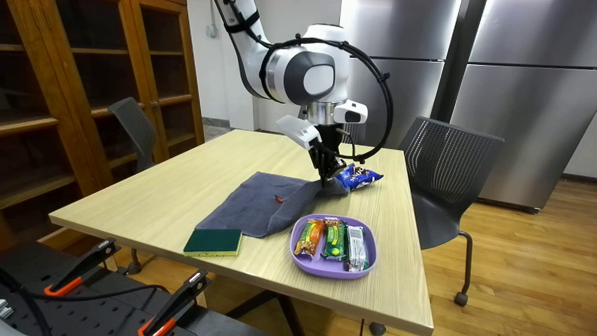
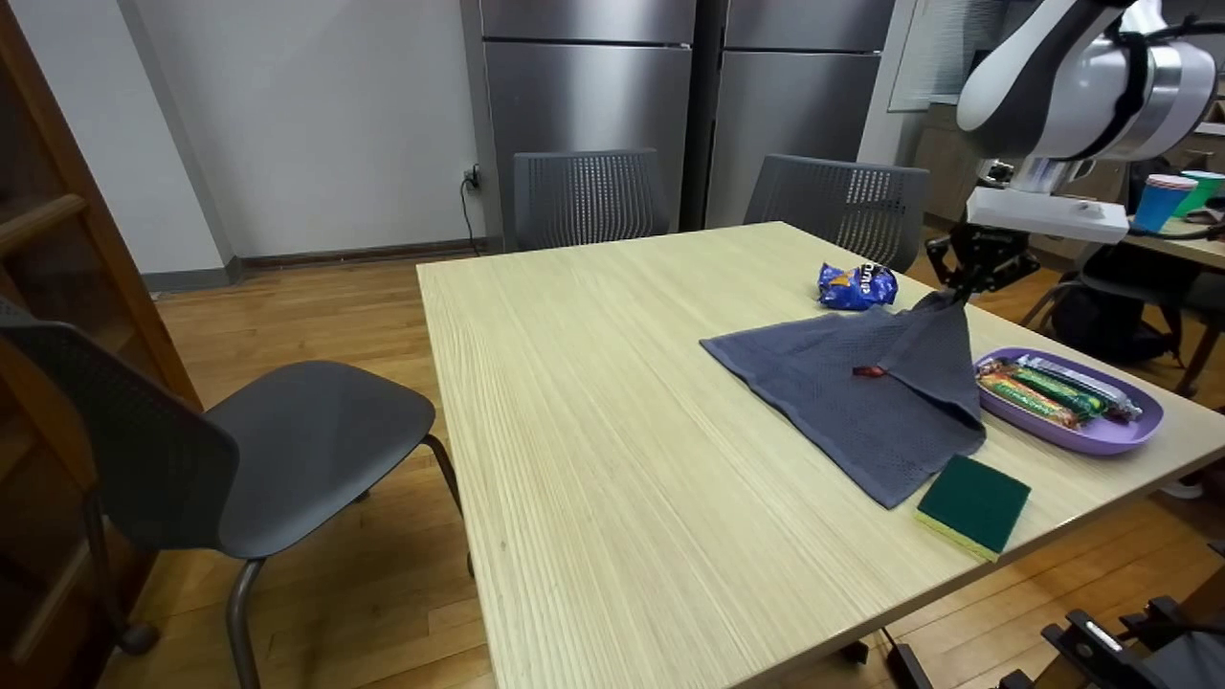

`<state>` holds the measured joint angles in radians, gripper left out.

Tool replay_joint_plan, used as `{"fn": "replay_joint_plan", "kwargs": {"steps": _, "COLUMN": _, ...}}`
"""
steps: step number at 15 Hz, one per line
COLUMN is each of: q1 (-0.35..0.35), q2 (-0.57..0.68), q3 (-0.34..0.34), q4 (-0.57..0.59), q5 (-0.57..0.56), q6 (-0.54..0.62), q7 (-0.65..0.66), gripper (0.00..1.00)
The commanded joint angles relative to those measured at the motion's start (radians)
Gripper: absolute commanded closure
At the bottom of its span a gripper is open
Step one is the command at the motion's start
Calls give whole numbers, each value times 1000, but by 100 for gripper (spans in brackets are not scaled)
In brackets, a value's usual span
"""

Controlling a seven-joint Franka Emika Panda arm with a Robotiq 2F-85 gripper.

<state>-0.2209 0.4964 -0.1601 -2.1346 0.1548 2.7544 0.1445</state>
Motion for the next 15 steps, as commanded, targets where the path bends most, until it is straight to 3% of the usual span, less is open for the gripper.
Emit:
{"fn": "replay_joint_plan", "kwargs": {"steps": 1, "q1": -28, "q2": -39, "q3": 2, "q4": -15, "q5": 32, "q6": 0, "q7": -12, "gripper": 99}}
{"fn": "replay_joint_plan", "kwargs": {"steps": 15, "q1": -31, "q2": -64, "q3": -65, "q4": -28, "q5": 17, "q6": -4, "q7": 12, "gripper": 99}}
